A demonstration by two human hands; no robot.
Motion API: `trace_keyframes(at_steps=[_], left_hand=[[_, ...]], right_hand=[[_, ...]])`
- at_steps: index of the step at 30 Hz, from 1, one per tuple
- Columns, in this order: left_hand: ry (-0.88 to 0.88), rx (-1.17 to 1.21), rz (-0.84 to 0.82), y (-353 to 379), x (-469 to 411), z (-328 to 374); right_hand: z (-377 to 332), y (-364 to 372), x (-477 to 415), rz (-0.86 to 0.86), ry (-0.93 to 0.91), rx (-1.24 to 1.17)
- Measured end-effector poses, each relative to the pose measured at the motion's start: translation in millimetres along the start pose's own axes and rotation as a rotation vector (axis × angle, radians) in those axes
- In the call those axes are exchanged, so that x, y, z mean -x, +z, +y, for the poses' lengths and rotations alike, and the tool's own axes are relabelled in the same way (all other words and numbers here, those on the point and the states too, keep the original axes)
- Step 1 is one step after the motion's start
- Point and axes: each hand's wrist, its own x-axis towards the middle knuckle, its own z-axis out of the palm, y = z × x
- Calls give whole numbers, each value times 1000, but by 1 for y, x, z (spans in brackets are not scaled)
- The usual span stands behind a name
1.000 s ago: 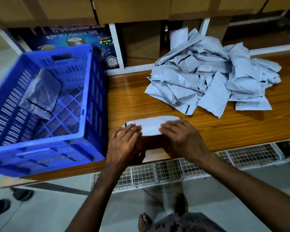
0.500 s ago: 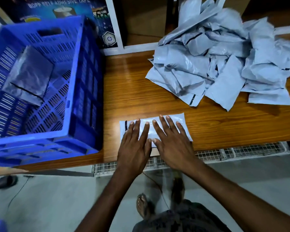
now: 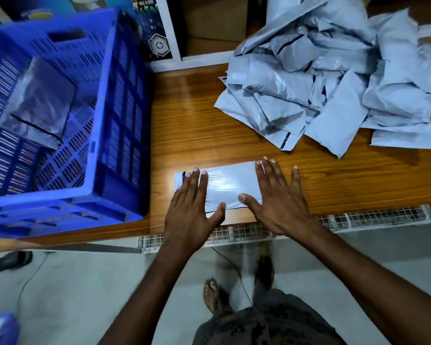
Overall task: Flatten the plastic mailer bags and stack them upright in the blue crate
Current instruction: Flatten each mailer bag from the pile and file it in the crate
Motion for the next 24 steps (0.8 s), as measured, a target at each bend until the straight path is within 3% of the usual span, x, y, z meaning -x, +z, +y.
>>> trace_keyframes(at_steps=[4,6,10,18,20,22,24], left_hand=[[18,122,6,-18,-1,3],[60,100,56,-22,-12,8],[82,49,-22,-12,-24,2],[-28,67,-103,-12,-14,-27],[15,91,-104,-20,-6,-28],[117,118,-94,-26,7,-27],[203,103,-131,-27,17,-25]], right_hand=[[-1,-15,6,13,84,-48],[-23,-21,1,108,24,-104],[-63,-3,-4,118,-90,-120],[-26,5,5,13,70,-85],[-17,-2,9,-35,130,-101],[-8,-10,20,-10,47,-110],[-5,-13,33,18,-180,-64]])
